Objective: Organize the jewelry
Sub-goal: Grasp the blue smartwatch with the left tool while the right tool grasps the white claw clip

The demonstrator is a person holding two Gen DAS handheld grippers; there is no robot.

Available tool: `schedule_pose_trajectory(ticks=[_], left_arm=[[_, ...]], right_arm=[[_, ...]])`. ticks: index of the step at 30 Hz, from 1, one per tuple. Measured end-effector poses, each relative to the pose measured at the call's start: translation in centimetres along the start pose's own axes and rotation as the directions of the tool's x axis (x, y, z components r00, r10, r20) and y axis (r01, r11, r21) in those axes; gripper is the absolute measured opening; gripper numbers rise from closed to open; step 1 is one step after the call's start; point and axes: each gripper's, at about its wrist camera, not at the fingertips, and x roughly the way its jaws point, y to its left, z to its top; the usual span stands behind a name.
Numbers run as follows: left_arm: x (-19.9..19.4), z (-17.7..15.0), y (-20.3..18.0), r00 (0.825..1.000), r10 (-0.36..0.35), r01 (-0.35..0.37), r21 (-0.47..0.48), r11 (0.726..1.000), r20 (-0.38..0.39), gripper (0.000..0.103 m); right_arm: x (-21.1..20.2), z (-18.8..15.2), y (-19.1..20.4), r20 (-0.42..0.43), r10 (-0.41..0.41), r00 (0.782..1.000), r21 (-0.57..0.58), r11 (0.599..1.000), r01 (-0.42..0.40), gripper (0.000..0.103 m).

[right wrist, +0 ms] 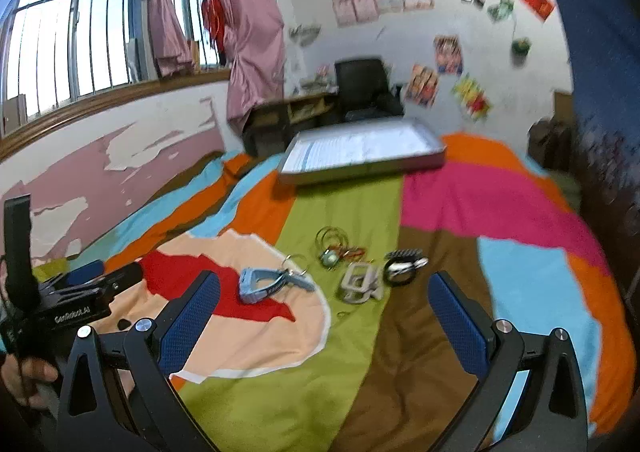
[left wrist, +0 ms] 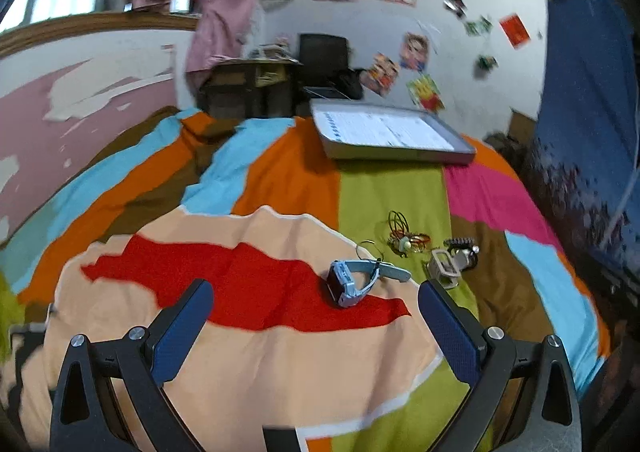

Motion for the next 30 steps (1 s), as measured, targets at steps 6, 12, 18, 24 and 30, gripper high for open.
schedule_pose_trajectory(ticks=[6,12,18,24,30], left_arm=[[4.5,1.6,-1.3,1.000,-0.014,0.015,0.053,0.998,-0.027,0.103],[8.9,1.7,-1.7,0.997,-0.051,0.053,0.032,0.998,-0.049,0.094],[11.2,1.4,-1.4,0.999,-0.052,0.052,-0.012,0.999,-0.006,0.094],[13.6,0.2,-1.5,0.993,-0.082,0.082,-0.005,0.997,-0.087,0.081],[15.2,-1.0,-1.6,0.971,-0.164,0.161,-0.035,0.986,-0.176,0.057]], right_arm=[[4.6,1.9,-1.9,-0.052,-0.018,0.999,0.006,1.000,0.018,0.102],[10.4,2.0,-3.0,-0.087,-0.048,0.995,0.039,0.998,0.052,0.083],[14.2,0.7,-3.2,-0.103,-0.071,0.992,0.067,0.995,0.079,0.083],[17.4,-1.2,-2.3,-0.190,-0.061,0.980,0.004,0.998,0.063,0.083],[20.1,-2.7,-2.4,-0.295,-0.087,0.952,-0.022,0.996,0.084,0.066]])
